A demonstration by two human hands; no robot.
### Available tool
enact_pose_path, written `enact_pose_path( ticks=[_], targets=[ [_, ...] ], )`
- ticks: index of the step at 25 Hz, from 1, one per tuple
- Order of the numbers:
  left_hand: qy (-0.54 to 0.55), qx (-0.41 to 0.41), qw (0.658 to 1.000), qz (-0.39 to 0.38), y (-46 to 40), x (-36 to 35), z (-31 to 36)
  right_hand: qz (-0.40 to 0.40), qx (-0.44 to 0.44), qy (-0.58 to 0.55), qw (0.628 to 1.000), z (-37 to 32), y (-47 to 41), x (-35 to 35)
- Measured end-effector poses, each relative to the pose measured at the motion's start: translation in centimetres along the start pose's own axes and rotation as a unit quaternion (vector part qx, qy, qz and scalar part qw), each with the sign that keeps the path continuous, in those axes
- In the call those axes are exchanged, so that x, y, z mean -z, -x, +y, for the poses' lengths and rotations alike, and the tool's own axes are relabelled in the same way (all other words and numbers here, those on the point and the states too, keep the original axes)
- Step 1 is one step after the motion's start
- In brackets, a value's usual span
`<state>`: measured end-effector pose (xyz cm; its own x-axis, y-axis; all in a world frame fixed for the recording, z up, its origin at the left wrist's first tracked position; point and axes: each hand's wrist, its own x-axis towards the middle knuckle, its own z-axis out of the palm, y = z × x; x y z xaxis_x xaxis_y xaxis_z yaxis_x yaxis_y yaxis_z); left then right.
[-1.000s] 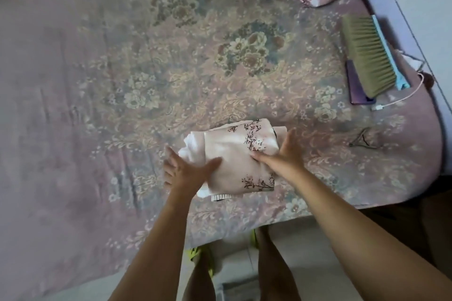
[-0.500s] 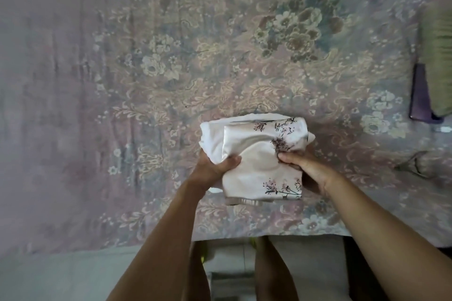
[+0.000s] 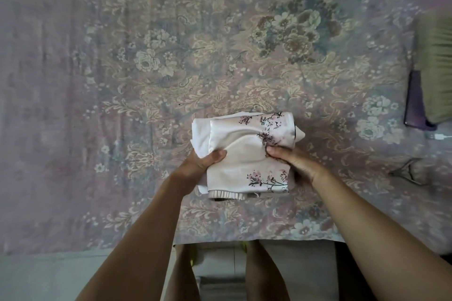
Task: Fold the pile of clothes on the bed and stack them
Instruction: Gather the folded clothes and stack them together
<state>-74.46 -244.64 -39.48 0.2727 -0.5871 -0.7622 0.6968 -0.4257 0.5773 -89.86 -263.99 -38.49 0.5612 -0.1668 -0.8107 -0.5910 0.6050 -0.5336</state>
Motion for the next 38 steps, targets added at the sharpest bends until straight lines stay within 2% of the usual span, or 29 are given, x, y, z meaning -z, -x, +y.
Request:
enact_pose_path(
  ticks=[3,8,13,17,22,25,30,34,38],
  targets=[
    [0.013,0.004,1.000,-0.001,1.2,-0.2,0.3,-0.015,-0.004,0.009,1.000,-1.2,1.0,-0.4],
    [0.053,-0.033,0.997,0.052,8.1,0.9,3.0,-0.057,0.009,0.064,0.996,-5.3,4.6,-5.0],
    [0.091,-0.087,0.987,0.097,21.2,7.0,8.9,-0.136,0.062,0.100,0.984,-10.8,10.0,-18.3],
    [0.133,-0.111,0.973,0.154,32.7,15.2,10.1,-0.196,0.068,0.147,0.967,-12.0,13.8,-32.4],
    [0.142,-0.163,0.960,0.175,47.0,30.5,10.2,-0.248,0.045,0.180,0.951,-9.3,17.1,-53.2],
    [0.133,-0.181,0.956,0.190,52.0,39.2,10.6,-0.264,0.046,0.180,0.946,-7.9,16.9,-63.1],
    [0.120,-0.164,0.958,0.203,54.9,51.8,11.8,-0.255,0.032,0.180,0.949,-6.6,13.0,-75.4],
    [0.121,-0.146,0.963,0.193,53.4,60.2,12.0,-0.244,0.010,0.174,0.954,-5.2,7.3,-81.7],
    [0.063,-0.125,0.974,0.178,51.1,71.4,14.9,-0.215,0.012,0.118,0.969,-2.6,0.5,-88.6]
  ],
)
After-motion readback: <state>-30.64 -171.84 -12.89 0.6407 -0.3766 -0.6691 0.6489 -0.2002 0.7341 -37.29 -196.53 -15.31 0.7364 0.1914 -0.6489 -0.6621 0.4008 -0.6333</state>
